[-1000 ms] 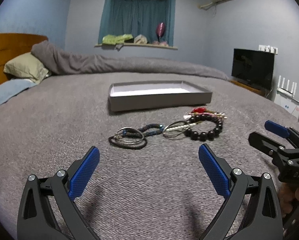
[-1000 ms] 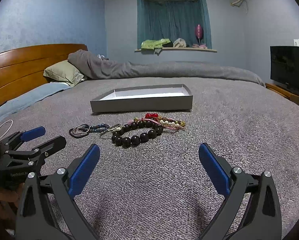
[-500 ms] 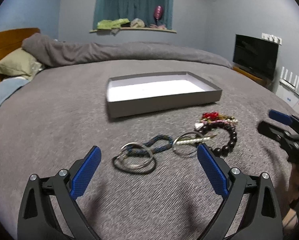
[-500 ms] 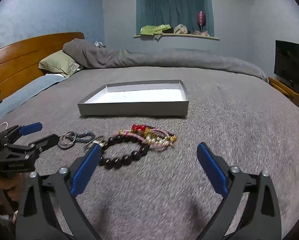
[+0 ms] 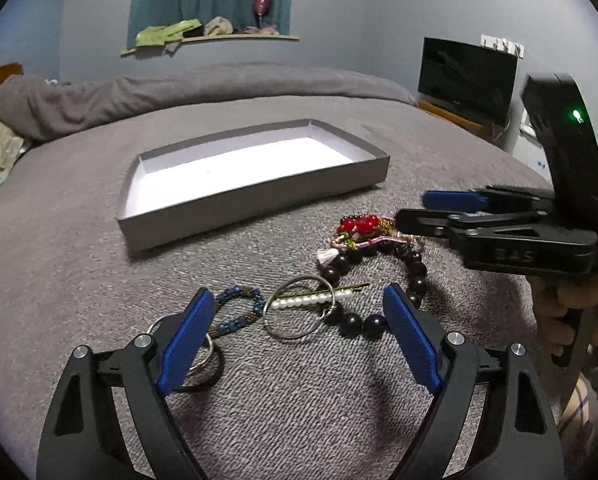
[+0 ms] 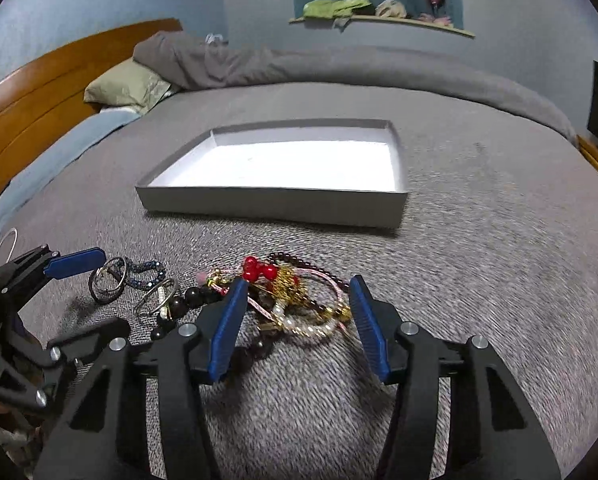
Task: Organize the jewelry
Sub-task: 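Lower the right gripper onto the red-bead gold ornament and close it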
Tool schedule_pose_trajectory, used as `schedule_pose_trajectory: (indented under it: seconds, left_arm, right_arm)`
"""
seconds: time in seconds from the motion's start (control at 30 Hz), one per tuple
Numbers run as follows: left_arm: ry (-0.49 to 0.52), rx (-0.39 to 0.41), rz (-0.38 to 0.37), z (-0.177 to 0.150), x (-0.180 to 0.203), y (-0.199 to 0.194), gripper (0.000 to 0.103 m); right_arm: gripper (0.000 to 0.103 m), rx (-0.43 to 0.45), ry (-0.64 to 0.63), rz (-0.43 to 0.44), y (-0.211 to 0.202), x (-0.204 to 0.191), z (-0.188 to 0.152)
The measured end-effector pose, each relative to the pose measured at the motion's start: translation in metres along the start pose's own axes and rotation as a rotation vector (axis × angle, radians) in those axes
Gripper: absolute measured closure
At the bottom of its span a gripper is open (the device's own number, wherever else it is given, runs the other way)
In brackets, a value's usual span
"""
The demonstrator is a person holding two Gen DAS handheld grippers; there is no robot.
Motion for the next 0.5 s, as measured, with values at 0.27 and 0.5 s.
schedule_pose_trajectory:
  seconds: [0.27, 0.5]
  left_arm:
    - [0.0, -0.024, 0.006, -0.003, -0.002, 0.01, 0.016]
    - [-0.016, -0.031, 0.008, -0.005, -0.008, 0.013, 0.016]
  right_arm:
    - [0.056, -0.06, -0.044, 0.026, 0.023, -0.013, 0.002]
    - [0.079, -0.08, -0.09, 0.016, 0.033, -0.018, 0.004]
Point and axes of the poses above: each gripper's, at about its wrist camera, not at the fingertips, and y roughly the way its jaws point, x to its right, z to its top, the point moved 6 cm from there along y, roughly the way its jaws point, and after that the axes turned 9 degrees about y, right-handed, at the moved point
